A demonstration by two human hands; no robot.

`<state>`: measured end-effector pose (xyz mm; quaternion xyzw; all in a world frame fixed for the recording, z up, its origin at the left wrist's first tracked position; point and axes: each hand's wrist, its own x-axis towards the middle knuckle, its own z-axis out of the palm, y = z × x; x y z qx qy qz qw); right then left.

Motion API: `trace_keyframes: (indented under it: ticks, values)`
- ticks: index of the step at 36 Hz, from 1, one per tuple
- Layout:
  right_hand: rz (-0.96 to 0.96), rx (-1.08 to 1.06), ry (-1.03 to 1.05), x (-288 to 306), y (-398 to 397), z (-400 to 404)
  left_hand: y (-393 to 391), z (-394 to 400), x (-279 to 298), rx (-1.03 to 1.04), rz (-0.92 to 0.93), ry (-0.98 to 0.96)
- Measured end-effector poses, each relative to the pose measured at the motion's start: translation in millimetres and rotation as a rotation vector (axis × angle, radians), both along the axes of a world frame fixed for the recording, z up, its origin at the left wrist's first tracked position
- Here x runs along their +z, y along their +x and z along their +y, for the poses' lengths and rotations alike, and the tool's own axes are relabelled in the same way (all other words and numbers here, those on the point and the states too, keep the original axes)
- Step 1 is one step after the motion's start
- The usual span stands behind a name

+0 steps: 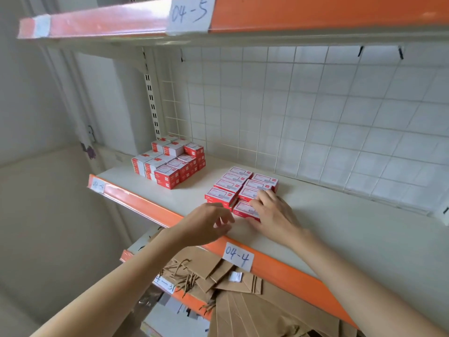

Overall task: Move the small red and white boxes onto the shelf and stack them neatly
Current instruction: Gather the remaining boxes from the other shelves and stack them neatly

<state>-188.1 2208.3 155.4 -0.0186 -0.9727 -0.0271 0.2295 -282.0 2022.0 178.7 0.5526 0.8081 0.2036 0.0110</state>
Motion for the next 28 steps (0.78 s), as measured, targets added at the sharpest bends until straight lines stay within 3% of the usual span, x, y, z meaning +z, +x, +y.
trace_keyframes:
  ticks: [5, 13, 28]
  values:
    - [0.017, -0.031, 0.027, 2, -8, -11, -9, 8, -2, -0.076, -0.001, 0.015]
    - [-0.061, -0.050, -0.141, 8, 5, -2, -10, 27, -4, -0.263, 0.061, 0.009]
    - [-0.249, -0.415, -0.160, 16, 160, 45, 78, 121, 6, -0.561, 0.105, -0.043]
